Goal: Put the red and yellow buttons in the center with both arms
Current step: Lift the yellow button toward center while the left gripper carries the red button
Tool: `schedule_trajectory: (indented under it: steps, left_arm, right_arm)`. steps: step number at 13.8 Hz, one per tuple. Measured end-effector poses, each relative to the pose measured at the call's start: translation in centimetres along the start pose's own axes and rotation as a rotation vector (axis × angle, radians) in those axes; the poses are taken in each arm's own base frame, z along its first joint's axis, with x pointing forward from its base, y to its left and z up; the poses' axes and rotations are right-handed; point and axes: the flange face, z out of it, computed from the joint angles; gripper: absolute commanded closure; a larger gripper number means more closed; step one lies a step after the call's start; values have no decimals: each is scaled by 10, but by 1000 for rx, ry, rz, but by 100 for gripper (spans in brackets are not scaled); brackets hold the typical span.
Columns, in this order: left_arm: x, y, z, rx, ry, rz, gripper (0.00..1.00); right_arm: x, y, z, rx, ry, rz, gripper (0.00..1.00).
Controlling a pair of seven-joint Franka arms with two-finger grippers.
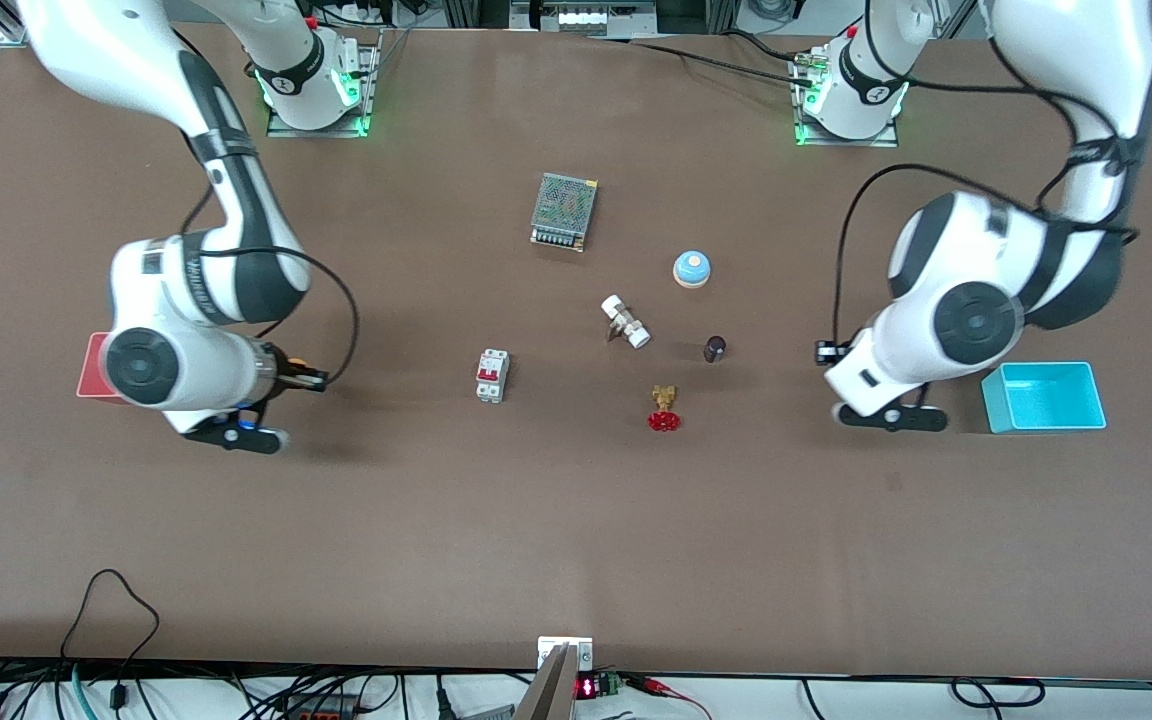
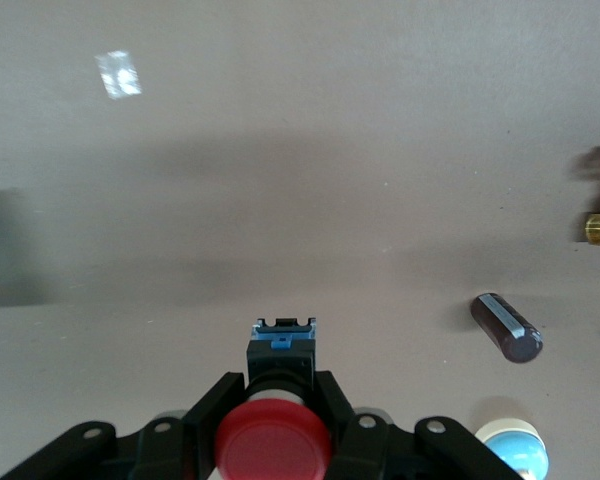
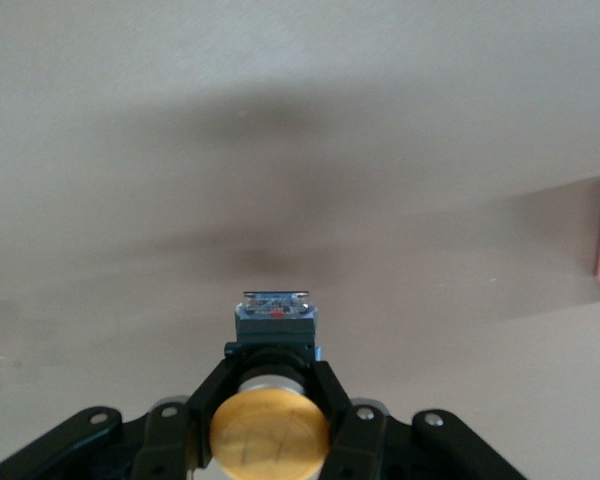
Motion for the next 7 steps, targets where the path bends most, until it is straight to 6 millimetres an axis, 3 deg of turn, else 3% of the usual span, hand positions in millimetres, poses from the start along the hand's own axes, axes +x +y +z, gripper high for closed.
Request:
schedule_trajectory:
  steps: [3, 7]
  left_arm:
    - [-5, 18, 43, -14, 1, -48, 73]
    - [-29, 56, 97, -65, 66, -135, 73]
  right_arm:
    - [2, -12, 11, 24, 4, 13, 64]
    - [8, -34, 44, 47, 4, 94, 64]
